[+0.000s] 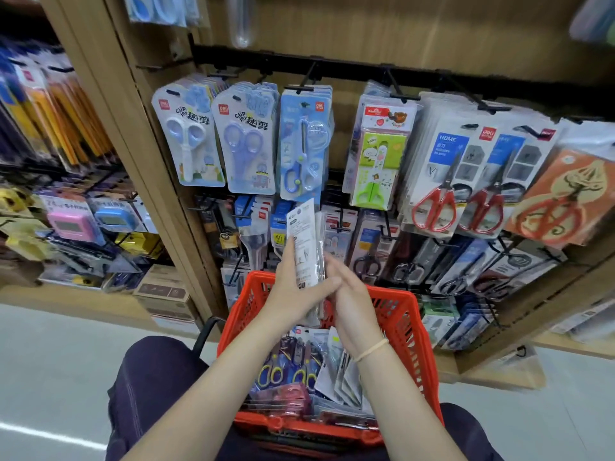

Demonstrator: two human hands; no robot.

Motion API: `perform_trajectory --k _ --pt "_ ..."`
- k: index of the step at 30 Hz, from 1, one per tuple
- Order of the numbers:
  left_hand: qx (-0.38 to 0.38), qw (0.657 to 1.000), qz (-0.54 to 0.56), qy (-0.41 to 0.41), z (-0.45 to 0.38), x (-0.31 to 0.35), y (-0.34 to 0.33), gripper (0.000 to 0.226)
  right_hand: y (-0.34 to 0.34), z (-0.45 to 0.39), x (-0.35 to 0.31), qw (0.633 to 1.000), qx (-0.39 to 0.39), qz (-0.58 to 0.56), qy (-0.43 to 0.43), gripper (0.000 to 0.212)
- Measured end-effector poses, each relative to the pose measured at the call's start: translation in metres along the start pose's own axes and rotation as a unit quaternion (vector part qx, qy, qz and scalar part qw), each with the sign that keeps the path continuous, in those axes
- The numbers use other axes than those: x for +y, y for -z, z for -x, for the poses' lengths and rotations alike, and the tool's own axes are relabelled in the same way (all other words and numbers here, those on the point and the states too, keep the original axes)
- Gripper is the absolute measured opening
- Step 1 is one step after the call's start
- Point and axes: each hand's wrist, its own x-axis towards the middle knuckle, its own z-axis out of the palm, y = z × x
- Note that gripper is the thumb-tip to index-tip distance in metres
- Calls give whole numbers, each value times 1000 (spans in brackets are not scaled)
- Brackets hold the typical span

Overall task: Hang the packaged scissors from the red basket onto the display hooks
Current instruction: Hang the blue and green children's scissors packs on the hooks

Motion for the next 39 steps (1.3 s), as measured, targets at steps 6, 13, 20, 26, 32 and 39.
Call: perform_trajectory --k 6,13,20,26,32,39 --pt "-34 993 109 -12 -2 6 11 105 9 1 -16 995 -11 70 65 43" --pt "-48 944 314 88 4 19 7 56 2 6 -18 996 -85 -18 -29 50" --pt "-33 984 165 53 2 34 12 18 -10 4 -22 999 -39 11 21 76" --pt "-182 976 112 48 2 70 31 62 -11 7 -72 989 -26 58 132 80" --pt "-124 965 227 -35 -12 120 28 54 -20 0 -143 971 -12 84 222 35" --pt "-35 973 186 -131 -33 184 47 47 -38 -15 -204 936 100 136 309 43"
